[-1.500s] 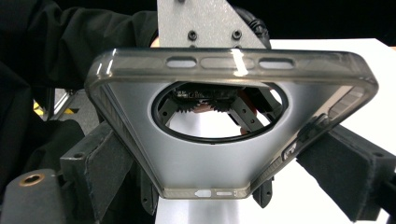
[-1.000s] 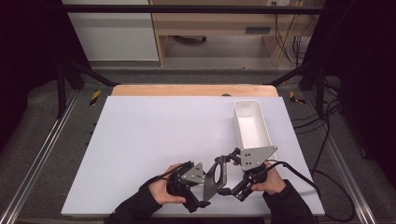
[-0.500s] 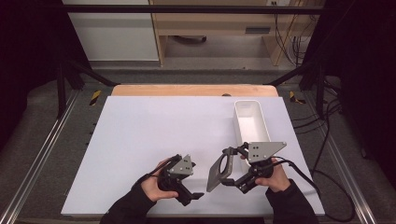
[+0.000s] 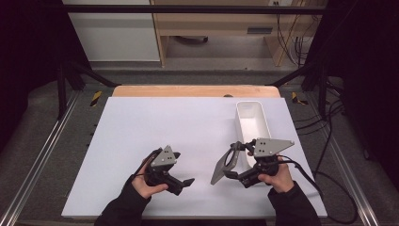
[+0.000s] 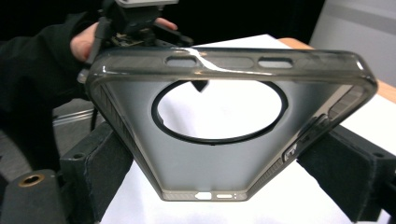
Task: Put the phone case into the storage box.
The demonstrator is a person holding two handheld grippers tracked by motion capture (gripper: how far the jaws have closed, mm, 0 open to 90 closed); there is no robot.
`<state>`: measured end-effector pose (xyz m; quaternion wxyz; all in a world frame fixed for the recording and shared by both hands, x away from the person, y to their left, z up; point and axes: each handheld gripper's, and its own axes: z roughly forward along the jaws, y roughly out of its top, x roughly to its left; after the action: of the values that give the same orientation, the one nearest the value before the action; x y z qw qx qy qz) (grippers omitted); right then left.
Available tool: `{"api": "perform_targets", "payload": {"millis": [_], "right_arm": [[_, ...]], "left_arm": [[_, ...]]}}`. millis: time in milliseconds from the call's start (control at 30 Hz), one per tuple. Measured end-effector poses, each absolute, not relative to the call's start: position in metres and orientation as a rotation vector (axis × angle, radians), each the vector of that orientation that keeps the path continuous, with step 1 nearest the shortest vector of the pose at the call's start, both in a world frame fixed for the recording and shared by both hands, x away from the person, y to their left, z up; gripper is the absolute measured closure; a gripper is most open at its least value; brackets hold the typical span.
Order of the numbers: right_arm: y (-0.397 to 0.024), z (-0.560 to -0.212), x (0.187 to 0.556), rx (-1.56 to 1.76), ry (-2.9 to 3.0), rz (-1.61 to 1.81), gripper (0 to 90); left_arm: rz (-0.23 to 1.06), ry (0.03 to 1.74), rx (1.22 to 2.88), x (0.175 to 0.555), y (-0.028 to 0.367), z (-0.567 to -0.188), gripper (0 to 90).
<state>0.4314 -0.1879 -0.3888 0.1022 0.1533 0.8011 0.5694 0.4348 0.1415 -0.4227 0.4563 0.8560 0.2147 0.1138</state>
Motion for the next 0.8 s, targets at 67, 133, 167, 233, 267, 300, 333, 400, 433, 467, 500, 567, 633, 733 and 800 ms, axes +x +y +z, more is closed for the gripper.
{"api": "perform_targets", "payload": {"millis": [67, 133, 167, 233, 267, 300, 333, 400, 433, 467, 500, 567, 633, 733, 800], "right_arm": [[-0.189, -0.388, 0.432, 0.471, 2.352, 1.671, 11.8], [-0.190, -0.388, 0.431, 0.483, 2.342, 1.676, 11.7], [-0.190, -0.387, 0.431, 0.492, 2.335, 1.676, 11.8], [-0.190, -0.386, 0.431, 0.506, 2.321, 1.673, 11.7], [-0.191, -0.386, 0.431, 0.515, 2.314, 1.668, 11.7], [-0.191, -0.386, 0.431, 0.523, 2.309, 1.662, 11.7], [-0.191, -0.386, 0.431, 0.529, 2.301, 1.656, 11.7], [-0.192, -0.385, 0.431, 0.544, 2.289, 1.651, 11.7], [-0.192, -0.385, 0.431, 0.550, 2.284, 1.652, 11.7], [-0.192, -0.384, 0.431, 0.553, 2.282, 1.656, 11.7], [-0.193, -0.383, 0.430, 0.555, 2.277, 1.665, 11.7], [-0.193, -0.382, 0.430, 0.564, 2.266, 1.667, 11.7], [-0.194, -0.381, 0.429, 0.566, 2.258, 1.667, 11.7], [-0.194, -0.378, 0.429, 0.571, 2.250, 1.658, 11.7], [-0.195, -0.377, 0.428, 0.574, 2.244, 1.654, 11.7]], "left_arm": [[0.298, 0.553, 2.083, 0.435, 0.148, -0.422, 0.0], [0.324, 0.579, 2.055, 0.434, 0.154, -0.422, 0.0], [0.334, 0.593, 2.040, 0.434, 0.157, -0.422, 0.0], [0.375, 0.613, 2.025, 0.434, 0.164, -0.423, 0.0], [0.392, 0.625, 2.018, 0.434, 0.167, -0.423, 0.0], [0.395, 0.634, 2.009, 0.434, 0.171, -0.423, 0.0], [0.395, 0.645, 1.996, 0.434, 0.174, -0.424, 0.0], [0.407, 0.663, 1.980, 0.433, 0.181, -0.424, 0.0], [0.411, 0.668, 1.975, 0.432, 0.183, -0.425, 0.0], [0.424, 0.678, 1.964, 0.431, 0.188, -0.425, 0.0], [0.431, 0.685, 1.958, 0.431, 0.191, -0.425, 0.0], [0.443, 0.701, 1.931, 0.431, 0.199, -0.426, 0.0], [0.453, 0.717, 1.912, 0.431, 0.206, -0.426, 0.0], [0.468, 0.730, 1.888, 0.430, 0.216, -0.428, 0.0], [0.477, 0.740, 1.876, 0.429, 0.223, -0.429, 0.0]]}}
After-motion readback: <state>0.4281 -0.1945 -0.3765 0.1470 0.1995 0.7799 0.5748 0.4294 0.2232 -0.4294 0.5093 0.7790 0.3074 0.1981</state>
